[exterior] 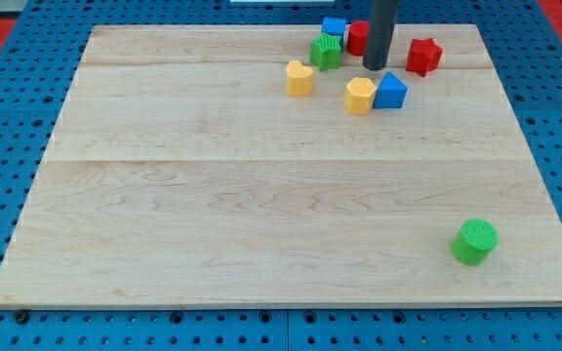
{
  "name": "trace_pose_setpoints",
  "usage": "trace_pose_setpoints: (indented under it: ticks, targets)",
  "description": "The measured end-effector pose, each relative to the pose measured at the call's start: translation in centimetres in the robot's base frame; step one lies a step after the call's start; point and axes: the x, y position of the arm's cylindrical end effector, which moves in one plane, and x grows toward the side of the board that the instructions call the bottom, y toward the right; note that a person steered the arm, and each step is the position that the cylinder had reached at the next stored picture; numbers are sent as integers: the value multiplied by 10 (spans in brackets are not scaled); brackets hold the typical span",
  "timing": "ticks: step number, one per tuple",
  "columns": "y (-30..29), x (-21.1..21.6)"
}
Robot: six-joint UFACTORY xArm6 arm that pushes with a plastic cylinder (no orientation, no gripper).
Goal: Separate green star from blue cube
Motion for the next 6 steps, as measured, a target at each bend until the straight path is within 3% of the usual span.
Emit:
trace_pose_setpoints:
  ticks: [1,2,4,5,6]
  targets:
    - [-55,-30]
    - [-137,-10]
    - [-167,-63]
    - [-243,-48]
    - [-244,6]
